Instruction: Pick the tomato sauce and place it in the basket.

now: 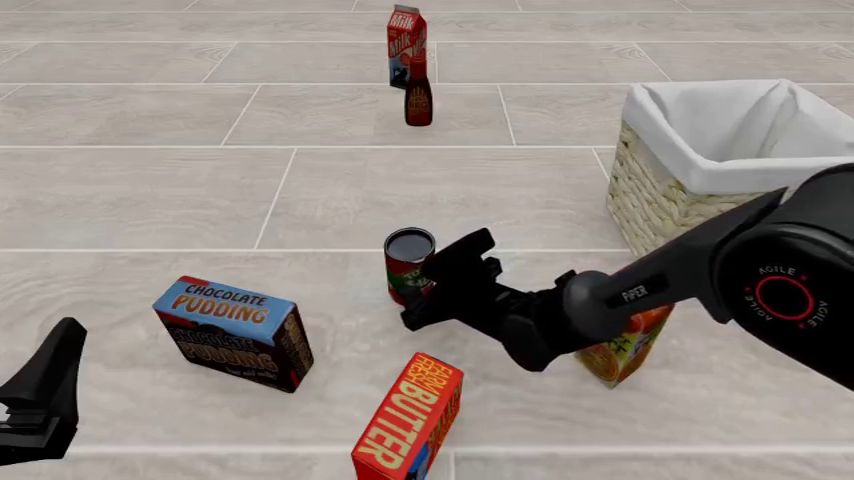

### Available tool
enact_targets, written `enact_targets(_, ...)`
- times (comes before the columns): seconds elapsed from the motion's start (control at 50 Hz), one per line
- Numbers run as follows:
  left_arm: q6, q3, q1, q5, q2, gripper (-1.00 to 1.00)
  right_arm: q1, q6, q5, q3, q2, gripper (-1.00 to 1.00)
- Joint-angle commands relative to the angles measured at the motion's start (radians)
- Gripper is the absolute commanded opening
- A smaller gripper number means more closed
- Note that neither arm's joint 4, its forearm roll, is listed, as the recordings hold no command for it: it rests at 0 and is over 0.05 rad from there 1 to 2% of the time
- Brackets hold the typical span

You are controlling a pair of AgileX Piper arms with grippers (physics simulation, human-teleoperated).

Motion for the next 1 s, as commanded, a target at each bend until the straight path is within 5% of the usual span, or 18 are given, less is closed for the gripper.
enact_targets(0.02,0.0,0.0,0.0,0.0,0.0,1.0,0.0,0.0,0.002,-0.008,0.006,1.0)
enact_targets(1.0,0.0,0.0,0.0,0.0,0.0,1.0,0.006,-0.007,0.014,-0.027,0.023,1.0)
